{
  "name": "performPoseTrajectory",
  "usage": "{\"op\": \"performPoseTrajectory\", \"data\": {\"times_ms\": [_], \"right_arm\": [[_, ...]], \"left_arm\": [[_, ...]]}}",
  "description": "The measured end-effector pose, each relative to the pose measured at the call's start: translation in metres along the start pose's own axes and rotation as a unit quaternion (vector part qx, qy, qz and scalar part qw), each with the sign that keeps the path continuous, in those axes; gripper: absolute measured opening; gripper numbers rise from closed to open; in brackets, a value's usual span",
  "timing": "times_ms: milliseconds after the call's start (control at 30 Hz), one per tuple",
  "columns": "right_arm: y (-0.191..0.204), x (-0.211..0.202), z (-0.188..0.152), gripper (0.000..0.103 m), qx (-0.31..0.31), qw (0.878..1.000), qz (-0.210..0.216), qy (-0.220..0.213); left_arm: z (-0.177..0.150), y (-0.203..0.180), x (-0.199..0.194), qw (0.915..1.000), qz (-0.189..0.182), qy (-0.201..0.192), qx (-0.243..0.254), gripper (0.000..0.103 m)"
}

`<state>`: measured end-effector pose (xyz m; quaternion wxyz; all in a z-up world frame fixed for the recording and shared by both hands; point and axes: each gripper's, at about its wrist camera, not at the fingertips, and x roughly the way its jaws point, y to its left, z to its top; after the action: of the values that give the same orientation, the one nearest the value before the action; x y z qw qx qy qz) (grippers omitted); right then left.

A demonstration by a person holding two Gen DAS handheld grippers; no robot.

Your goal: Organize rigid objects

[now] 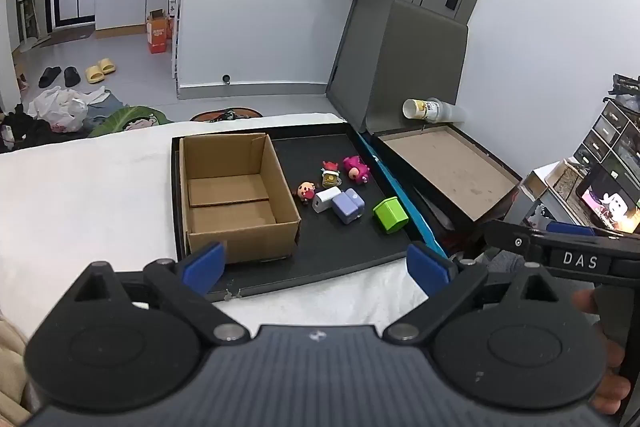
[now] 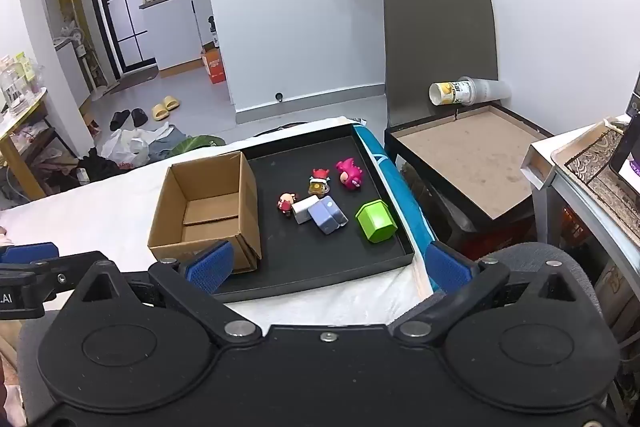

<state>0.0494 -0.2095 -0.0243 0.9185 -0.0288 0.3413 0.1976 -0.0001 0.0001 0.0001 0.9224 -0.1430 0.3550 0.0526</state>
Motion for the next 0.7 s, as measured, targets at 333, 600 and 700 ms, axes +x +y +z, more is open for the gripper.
{"op": "performPoseTrajectory", "data": {"times_ms": [333, 600, 700], "right_arm": [[-0.001, -0.008, 0.003, 0.103, 0.008, 1.000, -0.001, -0.005], [-0.005, -0.004, 0.002, 0.103, 0.013, 1.000, 0.010, 0.002], [-0.005, -0.004, 0.003, 0.103, 0.013, 1.000, 0.010, 0.001]], "left_arm": [[0.003, -0.009, -0.003, 0.9999, 0.002, -0.005, 0.009, 0.097], [0.002, -0.007, -0.002, 1.0000, 0.001, -0.002, 0.008, 0.097], [0.002, -0.006, -0.003, 0.9999, 0.001, -0.004, 0.012, 0.097]]}}
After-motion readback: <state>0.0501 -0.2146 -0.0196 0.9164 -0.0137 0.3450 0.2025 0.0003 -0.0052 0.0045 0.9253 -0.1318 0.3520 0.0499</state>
